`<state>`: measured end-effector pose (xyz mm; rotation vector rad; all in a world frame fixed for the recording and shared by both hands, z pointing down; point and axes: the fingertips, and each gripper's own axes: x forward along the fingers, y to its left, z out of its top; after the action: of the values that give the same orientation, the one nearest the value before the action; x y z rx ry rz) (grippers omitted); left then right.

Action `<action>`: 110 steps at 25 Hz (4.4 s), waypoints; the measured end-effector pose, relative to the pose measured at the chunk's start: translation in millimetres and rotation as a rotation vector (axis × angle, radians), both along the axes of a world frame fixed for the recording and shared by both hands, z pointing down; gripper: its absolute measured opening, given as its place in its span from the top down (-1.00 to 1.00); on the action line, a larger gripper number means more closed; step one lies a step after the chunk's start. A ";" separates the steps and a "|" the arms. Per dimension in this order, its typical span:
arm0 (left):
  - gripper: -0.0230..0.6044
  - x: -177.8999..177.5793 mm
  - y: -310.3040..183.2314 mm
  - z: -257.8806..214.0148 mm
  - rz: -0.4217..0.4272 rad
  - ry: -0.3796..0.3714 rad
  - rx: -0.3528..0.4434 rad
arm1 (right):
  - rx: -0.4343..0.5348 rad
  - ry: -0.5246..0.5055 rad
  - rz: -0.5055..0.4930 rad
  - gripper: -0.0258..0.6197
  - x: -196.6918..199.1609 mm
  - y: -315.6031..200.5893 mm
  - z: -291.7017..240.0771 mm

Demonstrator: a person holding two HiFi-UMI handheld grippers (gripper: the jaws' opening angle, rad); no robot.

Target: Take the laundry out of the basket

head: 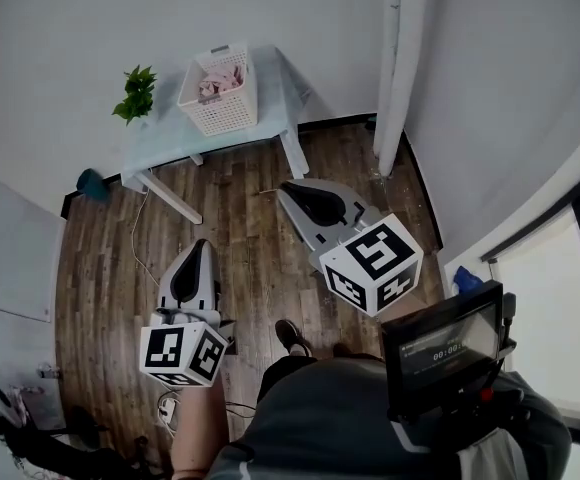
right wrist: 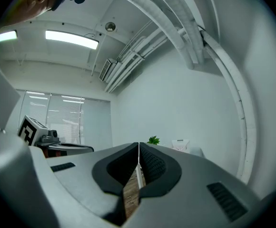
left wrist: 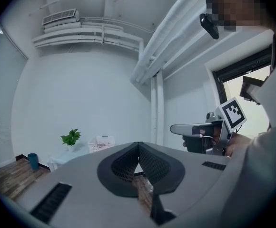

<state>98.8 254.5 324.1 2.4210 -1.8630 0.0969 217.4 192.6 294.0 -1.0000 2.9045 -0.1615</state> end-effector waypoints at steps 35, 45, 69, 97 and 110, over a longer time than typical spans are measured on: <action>0.90 -196.3 -213.7 9.5 0.141 0.143 0.023 | 0.030 0.131 0.088 0.86 -201.2 -183.3 -6.1; 0.90 -206.1 -293.2 13.2 0.087 0.123 0.019 | 0.018 0.091 0.037 0.86 -212.2 -270.6 0.3; 0.90 -195.5 -482.0 2.9 -0.016 0.038 -0.011 | -0.021 0.000 -0.058 0.86 -202.4 -478.5 3.2; 0.90 -348.5 -591.5 8.7 0.166 0.089 0.013 | -0.047 0.106 0.270 0.86 -290.5 -597.7 19.0; 0.90 -347.3 -656.0 52.0 0.142 0.118 -0.100 | -0.248 0.245 0.278 0.17 -293.9 -673.7 107.5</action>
<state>-248.4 -401.5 376.1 2.4309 -1.5979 0.0536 -76.5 -481.1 401.4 -1.5531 2.9645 -0.4184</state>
